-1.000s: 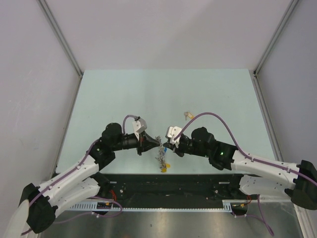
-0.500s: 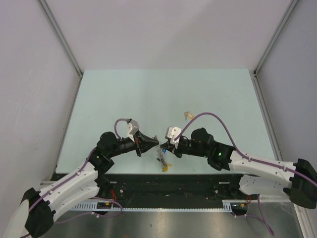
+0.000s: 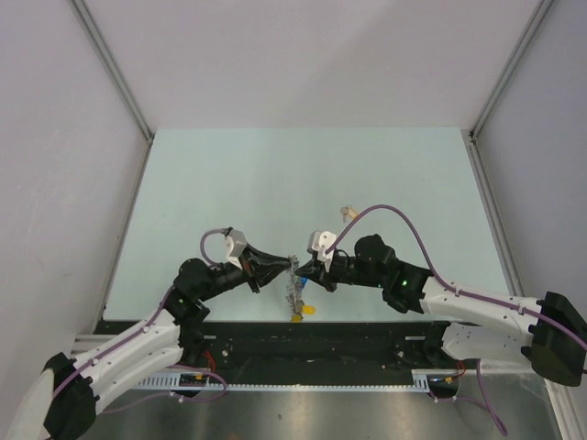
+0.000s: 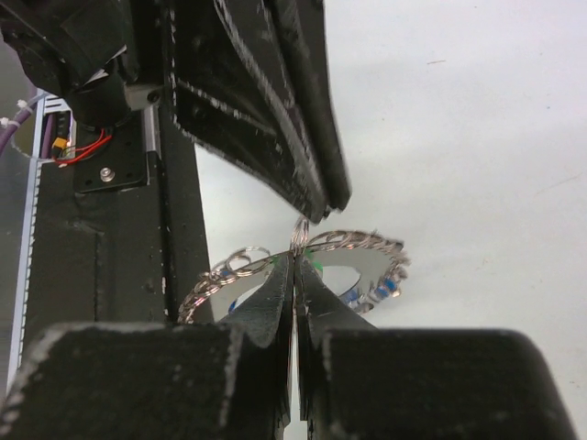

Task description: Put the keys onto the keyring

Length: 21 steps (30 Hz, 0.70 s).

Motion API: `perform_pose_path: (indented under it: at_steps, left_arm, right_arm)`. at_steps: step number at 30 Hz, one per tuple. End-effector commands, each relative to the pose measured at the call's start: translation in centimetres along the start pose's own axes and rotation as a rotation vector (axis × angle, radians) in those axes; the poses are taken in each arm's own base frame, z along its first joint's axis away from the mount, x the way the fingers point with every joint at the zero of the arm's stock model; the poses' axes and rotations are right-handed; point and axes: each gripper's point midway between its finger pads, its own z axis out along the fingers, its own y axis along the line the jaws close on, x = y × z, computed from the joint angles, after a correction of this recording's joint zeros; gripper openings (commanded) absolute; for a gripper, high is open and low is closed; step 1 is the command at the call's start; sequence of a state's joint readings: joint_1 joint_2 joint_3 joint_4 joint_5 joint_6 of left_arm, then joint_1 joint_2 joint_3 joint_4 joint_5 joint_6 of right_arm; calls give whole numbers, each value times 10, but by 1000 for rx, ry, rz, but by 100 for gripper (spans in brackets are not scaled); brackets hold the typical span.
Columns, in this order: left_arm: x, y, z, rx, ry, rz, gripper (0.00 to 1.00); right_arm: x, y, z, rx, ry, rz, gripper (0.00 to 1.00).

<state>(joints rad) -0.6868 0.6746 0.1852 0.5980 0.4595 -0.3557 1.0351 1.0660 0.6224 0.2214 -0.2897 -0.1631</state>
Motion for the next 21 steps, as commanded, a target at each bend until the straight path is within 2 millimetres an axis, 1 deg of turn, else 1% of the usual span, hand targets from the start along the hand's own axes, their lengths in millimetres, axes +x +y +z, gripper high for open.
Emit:
perform_pose_path:
  at_steps: [1, 2, 4, 5, 6, 7, 8, 9, 10, 11, 12, 13, 14, 15, 16, 17, 18, 19, 20, 21]
  left_arm:
    - [-33, -1, -3, -25, -125, 65, 22]
    - [-30, 1, -4, -36, -110, 61, 25]
    - [-36, 0, -5, -41, -116, 84, 29]
    - [-32, 3, -6, -55, -91, 82, 30]
    - [-32, 3, -7, -60, -83, 91, 31]
    - [-40, 2, -6, -64, -84, 119, 32]
    - [-33, 5, -6, -79, -36, 115, 34]
    - [-32, 6, -6, -84, -10, 125, 37]
    - [-43, 1, -4, -61, -2, 176, 39]
    - [-34, 5, -6, -76, 66, 169, 40]
    - [-33, 6, -5, -78, 102, 178, 45]
    - [-31, 2, -4, -40, 181, 208, 47]
    - [-32, -1, -4, -23, 215, 225, 49]
    - [-27, -3, -5, -2, 266, 226, 53]
    - [-25, -7, -7, 45, 335, 269, 54]
    - [-24, -9, -8, 66, 368, 285, 55]
    - [-33, -12, -7, 99, 375, 358, 57]
    - [-19, -15, -12, 142, 450, 343, 58]
    - [-17, -15, -14, 165, 474, 362, 59]
    - [-21, -15, -12, 187, 481, 423, 61]
  right_arm:
    - [-7, 6, 0, -44, -26, -13, 0]
    - [-5, 7, 1, -49, -18, -13, 0]
    - [-5, 7, 0, -53, -11, -21, 0]
    - [-4, 7, 0, -55, -7, -23, 0]
    - [-5, 7, 0, -56, -6, -31, 0]
    - [-2, 7, -1, -56, 8, -34, 0]
    - [-2, 6, -2, -55, 13, -39, 0]
    - [-2, 4, -2, -53, 18, -54, 0]
    - [2, 4, -4, -55, 38, -55, 0]
    - [3, 4, -4, -55, 45, -58, 0]
    - [3, 3, -5, -52, 48, -63, 0]
    - [4, 2, -6, -52, 56, -65, 0]
    - [5, 2, -6, -54, 59, -68, 0]
    - [5, 2, -6, -55, 60, -69, 0]
    - [5, 2, -7, -59, 64, -72, 0]
    - [5, 2, -7, -58, 62, -74, 0]
    - [5, 2, -7, -59, 65, -74, 0]
    - [5, 2, -7, -59, 65, -79, 0]
    - [5, 2, -7, -59, 66, -80, 0]
    - [6, 2, -7, -61, 69, -82, 0]
